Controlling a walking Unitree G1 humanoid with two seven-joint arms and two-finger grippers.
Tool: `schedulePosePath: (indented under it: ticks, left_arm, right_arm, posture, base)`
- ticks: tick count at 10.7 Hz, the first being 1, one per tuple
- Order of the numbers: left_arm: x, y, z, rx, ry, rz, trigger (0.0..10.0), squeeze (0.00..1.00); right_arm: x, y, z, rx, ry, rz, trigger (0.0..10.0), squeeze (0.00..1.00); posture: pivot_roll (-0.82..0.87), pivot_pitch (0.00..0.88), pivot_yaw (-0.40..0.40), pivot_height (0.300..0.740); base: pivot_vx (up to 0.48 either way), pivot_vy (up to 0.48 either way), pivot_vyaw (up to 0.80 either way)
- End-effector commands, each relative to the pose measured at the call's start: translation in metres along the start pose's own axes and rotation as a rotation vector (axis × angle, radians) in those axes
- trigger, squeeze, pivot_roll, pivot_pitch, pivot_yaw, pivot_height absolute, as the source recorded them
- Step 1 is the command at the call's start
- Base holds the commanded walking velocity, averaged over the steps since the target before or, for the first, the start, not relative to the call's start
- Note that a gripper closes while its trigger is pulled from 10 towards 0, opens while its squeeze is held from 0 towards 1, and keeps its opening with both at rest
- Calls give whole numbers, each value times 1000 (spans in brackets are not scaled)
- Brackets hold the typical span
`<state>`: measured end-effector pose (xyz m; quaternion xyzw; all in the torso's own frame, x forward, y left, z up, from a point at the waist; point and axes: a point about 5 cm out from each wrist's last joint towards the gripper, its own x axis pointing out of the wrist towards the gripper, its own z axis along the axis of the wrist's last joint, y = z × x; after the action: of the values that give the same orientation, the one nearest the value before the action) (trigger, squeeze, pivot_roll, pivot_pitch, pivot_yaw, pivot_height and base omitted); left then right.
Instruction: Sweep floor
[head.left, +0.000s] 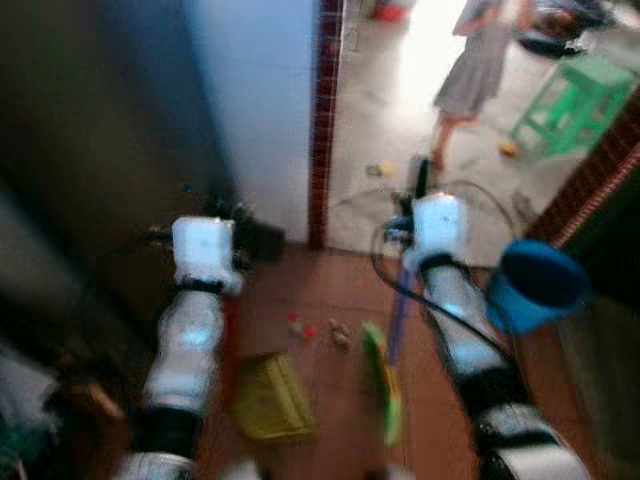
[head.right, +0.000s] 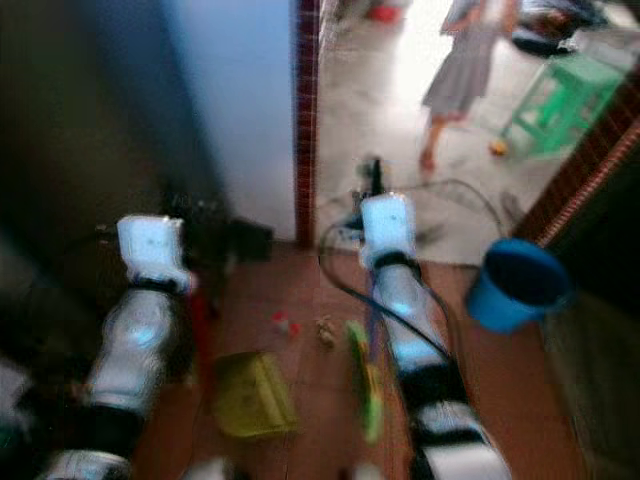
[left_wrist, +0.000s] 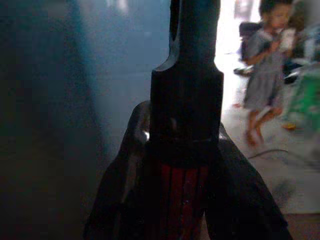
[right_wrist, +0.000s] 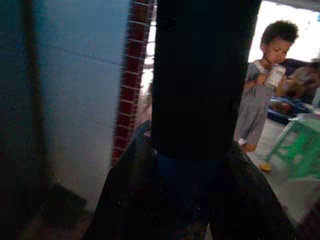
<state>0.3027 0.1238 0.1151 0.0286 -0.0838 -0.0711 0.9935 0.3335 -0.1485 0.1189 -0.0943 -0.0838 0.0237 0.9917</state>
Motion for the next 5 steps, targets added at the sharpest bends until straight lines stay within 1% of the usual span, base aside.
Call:
schedulePosePath:
  ticks: [1, 5]
  left_arm:
    - [7, 7, 24, 8, -118, 13, 10000, 0]
    - [8, -2, 24, -1, -116, -15, 10000, 0]
  right_arm:
    - [6, 7, 11, -29, -48, 27, 10000, 0]
    - [5, 6, 11, -41, -53, 21, 10000, 0]
  posture:
    - [2, 0, -26, 740]
    - [-5, 0, -22, 740]
  base:
    - [480, 0, 0]
    - [480, 0, 0]
